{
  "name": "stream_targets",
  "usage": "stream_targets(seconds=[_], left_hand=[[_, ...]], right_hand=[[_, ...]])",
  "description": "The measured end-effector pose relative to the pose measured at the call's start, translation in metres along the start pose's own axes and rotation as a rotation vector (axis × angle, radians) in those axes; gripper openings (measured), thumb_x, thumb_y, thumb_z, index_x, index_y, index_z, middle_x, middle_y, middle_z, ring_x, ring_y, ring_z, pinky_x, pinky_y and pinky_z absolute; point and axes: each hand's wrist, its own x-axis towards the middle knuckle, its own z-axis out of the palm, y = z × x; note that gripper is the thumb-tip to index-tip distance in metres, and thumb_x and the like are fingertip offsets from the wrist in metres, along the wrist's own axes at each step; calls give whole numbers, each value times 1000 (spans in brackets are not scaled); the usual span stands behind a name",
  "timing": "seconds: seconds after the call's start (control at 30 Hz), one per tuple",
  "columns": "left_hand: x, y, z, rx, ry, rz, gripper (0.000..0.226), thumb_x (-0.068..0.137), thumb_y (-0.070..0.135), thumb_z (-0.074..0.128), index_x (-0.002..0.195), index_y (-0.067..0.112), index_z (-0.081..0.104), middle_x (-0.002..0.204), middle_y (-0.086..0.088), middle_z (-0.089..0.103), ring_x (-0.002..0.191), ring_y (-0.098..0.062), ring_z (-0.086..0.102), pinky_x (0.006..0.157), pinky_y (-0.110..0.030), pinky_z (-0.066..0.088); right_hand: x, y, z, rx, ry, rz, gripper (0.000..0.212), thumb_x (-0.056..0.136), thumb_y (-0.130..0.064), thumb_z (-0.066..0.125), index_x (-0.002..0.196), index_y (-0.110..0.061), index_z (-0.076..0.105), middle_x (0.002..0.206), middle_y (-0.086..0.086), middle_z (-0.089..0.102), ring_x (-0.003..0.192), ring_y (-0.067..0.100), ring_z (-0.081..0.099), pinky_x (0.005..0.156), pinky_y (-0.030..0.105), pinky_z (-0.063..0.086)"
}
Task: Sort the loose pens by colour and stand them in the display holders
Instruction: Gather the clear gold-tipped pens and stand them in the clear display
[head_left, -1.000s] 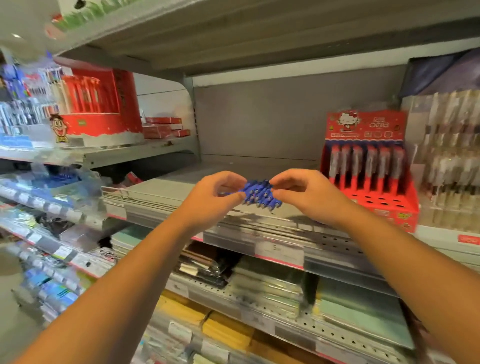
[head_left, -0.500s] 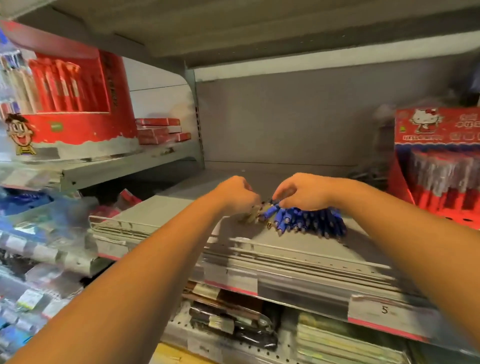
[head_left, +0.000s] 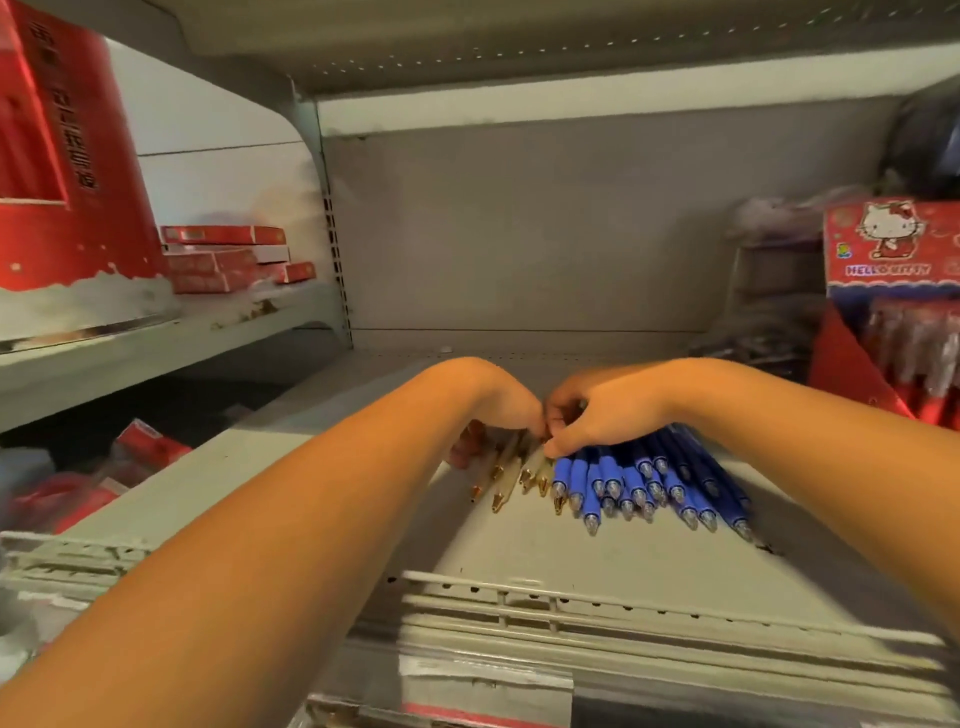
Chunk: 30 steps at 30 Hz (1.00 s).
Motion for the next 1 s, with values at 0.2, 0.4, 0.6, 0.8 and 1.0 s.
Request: stream_targets(seconds=[0.2,0.4,0.6,0.8,1.0], left_hand=[[14,-8,4,-51,-30,121,30,87,47,57,78,18,56,62,1,51,51,-14,45,49,-18,42],[-4,-6,9,-60,-105,323,40,99,42,46,69,17,55,52,-2,58,41,-14,53,40,-15,41],[-12,-3,14,15,-109,418,41,101,45,47,72,17,57,66,-3,59,42,-11,55,30,-13,38],[-11,4,13,86,-76,403,26,98,30,50,73,21,50,69,-5,56,50,-15,55,43,-20,41],[-8,9,11,148,-91,286,28,92,35,57,71,16,59,69,-5,61,52,-18,57,44,-19,46]], right_hand=[[-5,-11,-2,97,-12,122,12,90,-36,59,94,-26,64,94,-2,66,79,13,57,74,30,48],[-14,-14,3,169,77,253,17,85,-33,59,78,-23,69,93,7,70,79,21,63,83,42,53],[-28,-4,13,180,178,281,15,88,-37,65,82,-26,72,98,0,69,89,17,64,78,31,51],[-17,-5,14,119,160,247,17,83,-42,70,79,-26,70,104,3,68,92,21,63,86,41,53],[-15,-7,20,117,140,259,51,80,-57,68,87,-7,70,84,5,60,72,18,55,69,34,46]])
